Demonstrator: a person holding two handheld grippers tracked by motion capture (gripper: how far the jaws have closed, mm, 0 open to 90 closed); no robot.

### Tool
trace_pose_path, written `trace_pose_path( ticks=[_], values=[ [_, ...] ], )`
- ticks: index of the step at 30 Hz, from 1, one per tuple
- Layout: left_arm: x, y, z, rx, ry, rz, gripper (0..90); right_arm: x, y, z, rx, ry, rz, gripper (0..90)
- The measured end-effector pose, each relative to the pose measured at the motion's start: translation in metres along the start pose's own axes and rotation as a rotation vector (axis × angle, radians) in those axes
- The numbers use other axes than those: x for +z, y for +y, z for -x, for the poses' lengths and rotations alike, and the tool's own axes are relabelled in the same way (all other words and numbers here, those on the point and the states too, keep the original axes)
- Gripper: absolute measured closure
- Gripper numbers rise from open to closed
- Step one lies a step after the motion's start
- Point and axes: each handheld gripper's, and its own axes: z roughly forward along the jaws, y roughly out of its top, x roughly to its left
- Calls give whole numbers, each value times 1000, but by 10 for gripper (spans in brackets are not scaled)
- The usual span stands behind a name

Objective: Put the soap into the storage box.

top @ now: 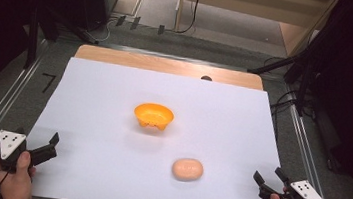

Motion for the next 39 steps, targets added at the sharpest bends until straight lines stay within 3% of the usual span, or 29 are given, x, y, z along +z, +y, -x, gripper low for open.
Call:
trace_pose_path(
  ticks=[1, 2, 3, 4, 5, 8, 9, 10, 11, 14, 15, 16, 20, 22, 26, 29, 32, 33, 34, 35, 36, 39],
  values=[
    [0, 0, 0, 0, 1, -2, 0, -1, 0, 2, 8, 35, 2, 323],
    [0, 0, 1, 8, 4, 3, 0, -2, 1, 3, 9, 66, 12, 366],
    [0, 0, 1, 8, 4, 3, 0, -2, 1, 3, 9, 66, 12, 366],
    [0, 0, 1, 14, 6, 2, 0, -2, 4, 3, -10, 124, 9, 388],
    [0, 0, 2, 20, 11, 5, 0, -1, 6, 1, -31, 134, 2, 411],
    [-1, -1, 3, 27, 24, 12, 0, 5, 12, -5, -119, 149, -16, 458],
    [-1, -1, 3, 27, 24, 12, 0, 5, 12, -5, -119, 149, -16, 458],
    [-1, -1, 4, 28, 23, 13, 0, 8, 16, -10, -190, 110, 15, 474],
    [-1, -1, 3, 29, 21, 14, 0, 10, 17, -12, -213, 101, 18, 467],
    [-2, -1, 3, 25, 19, 19, 0, 15, 23, -15, -241, 106, -15, 462],
    [-2, -1, 3, 24, 20, 20, 0, 18, 25, -16, -248, 118, -50, 455],
    [-2, -1, 3, 20, 21, 21, 0, 22, 31, -19, -245, 152, -121, 397],
    [-2, -1, 2, 12, 16, 22, 0, 28, 38, -24, -267, 190, -193, 343],
    [-2, -1, 2, 13, 14, 22, 0, 34, 46, -30, -348, 255, -271, 286],
    [-2, -1, 2, 21, 15, 17, 0, 44, 56, -35, -397, 317, -344, 220],
    [-2, -1, 3, 26, 13, 18, 0, 53, 65, -41, -478, 374, -420, 141],
    [-2, -1, 2, 25, 11, 17, 0, 63, 72, -50, -563, 422, -493, 125],
    [-1, -1, 2, 23, 10, 18, 0, 70, 75, -57, -612, 455, -550, 93],
    [-1, -1, 2, 22, 9, 17, 0, 73, 76, -61, -644, 467, -585, 76],
    [-1, -1, 2, 22, 9, 17, 0, 73, 76, -61, -644, 467, -585, 76],
    [-1, -1, 2, 25, 8, 15, 0, 80, 77, -69, -696, 495, -644, 53],
    [-1, -1, 3, 31, 9, 16, 0, 89, 77, -81, -759, 516, -704, 9]
  ],
)
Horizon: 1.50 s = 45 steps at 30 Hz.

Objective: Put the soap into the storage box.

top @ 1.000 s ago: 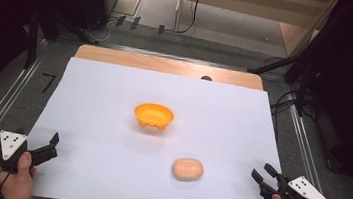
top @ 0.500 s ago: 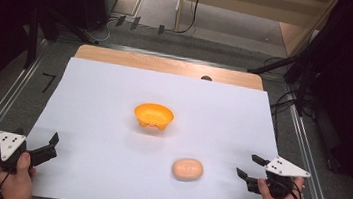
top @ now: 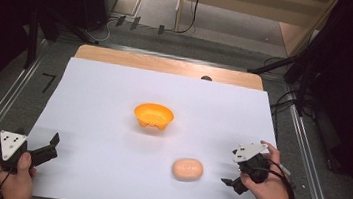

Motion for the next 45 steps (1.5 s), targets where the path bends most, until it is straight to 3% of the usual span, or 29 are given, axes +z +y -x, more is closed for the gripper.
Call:
trace_pose_path(
  ticks=[10, 18, 25, 45],
  values=[
    [0, 0, 0, 5, -3, -5, 0, 15, 23, -2, -51, 37, -60, 0],
    [0, 0, 1, 11, -4, -6, 0, 22, 39, -6, -96, 70, -73, 1],
    [1, 0, 1, 12, -5, -7, 0, 36, 54, -13, -136, 109, -90, 67],
    [1, 0, 2, 22, -4, -12, 0, 58, 74, -22, -197, 152, -112, 130]
  ],
)
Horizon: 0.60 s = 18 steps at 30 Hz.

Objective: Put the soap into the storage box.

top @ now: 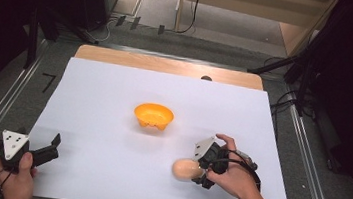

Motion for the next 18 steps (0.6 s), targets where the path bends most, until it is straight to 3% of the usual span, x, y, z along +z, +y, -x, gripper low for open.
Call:
trace_pose_path(
  ticks=[9, 18],
  values=[
    [0, 0, 0, 7, -2, -3, 0, 8, 9, -1, -26, 18, -6, 137],
    [0, 0, 0, 7, -6, -6, 0, 12, 16, -1, -42, 47, -13, 204]
  ],
)
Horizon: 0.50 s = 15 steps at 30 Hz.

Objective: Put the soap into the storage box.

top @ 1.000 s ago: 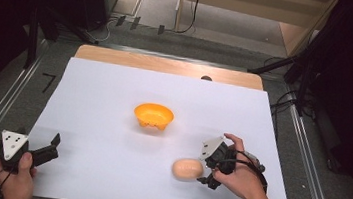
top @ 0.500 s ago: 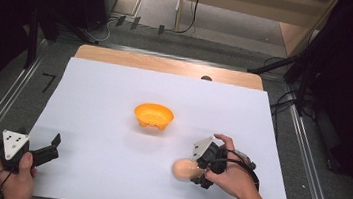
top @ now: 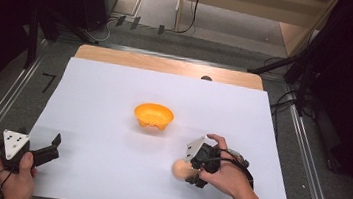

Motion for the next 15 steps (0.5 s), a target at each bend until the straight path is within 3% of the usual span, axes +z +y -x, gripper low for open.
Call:
trace_pose_path(
  ticks=[8, 15],
  values=[
    [0, 0, 0, 3, -2, -2, 0, 6, 4, 0, -15, 19, -33, 274],
    [0, 0, 0, 3, -3, -2, 0, 8, 6, -1, -22, 6, -42, 296]
  ],
)
